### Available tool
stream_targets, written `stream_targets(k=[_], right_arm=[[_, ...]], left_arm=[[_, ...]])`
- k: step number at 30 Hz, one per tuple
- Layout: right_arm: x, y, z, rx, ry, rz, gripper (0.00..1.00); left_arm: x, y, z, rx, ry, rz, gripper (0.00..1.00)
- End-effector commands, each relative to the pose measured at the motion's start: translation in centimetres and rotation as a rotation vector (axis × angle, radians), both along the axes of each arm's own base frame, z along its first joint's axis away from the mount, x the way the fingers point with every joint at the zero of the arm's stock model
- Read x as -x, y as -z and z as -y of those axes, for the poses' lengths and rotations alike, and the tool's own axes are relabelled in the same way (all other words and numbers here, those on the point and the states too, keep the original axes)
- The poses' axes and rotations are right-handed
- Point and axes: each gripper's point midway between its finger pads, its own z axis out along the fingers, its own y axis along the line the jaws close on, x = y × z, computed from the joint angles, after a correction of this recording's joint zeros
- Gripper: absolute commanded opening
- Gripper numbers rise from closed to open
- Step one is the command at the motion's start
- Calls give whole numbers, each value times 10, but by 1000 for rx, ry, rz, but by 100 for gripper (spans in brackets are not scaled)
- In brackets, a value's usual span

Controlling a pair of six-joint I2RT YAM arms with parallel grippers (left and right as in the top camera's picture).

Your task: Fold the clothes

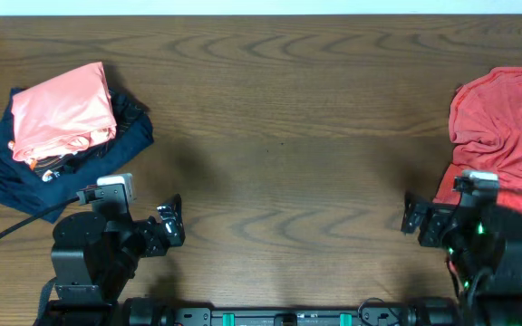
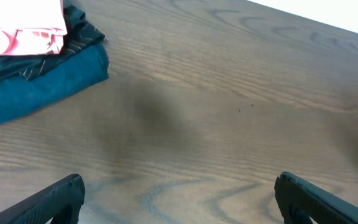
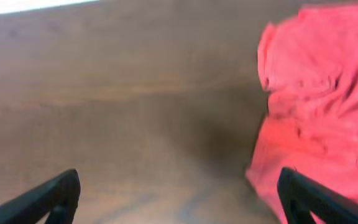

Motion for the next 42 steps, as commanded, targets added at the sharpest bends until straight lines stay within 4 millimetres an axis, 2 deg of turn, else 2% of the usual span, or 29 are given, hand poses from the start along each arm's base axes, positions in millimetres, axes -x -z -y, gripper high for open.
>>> stream_targets(k=[1,5,9,14,16,18,42], right_arm=[[0,12,-4,28,-39,115,99],[-8,22,-7,20,-52,289,99],[-16,23,-12,55,-80,458,99],[-28,32,-17,64,-105,557,99],[-31,42,-18,71,-106,563,99],[-30,58,-18,94,-122,496,99],[-30,58,-19,109,-128,497,99]], left_arm=[[0,-1,-2,5,-17,0,98],[0,-1,-2,5,-17,0,98],[0,0,-2,5,-17,0,98],[0,0,-2,5,-17,0,98],[0,0,-2,5,-16,0,98],[0,-1,-2,5,-17,0,98],[0,0,-2,5,-17,0,98]])
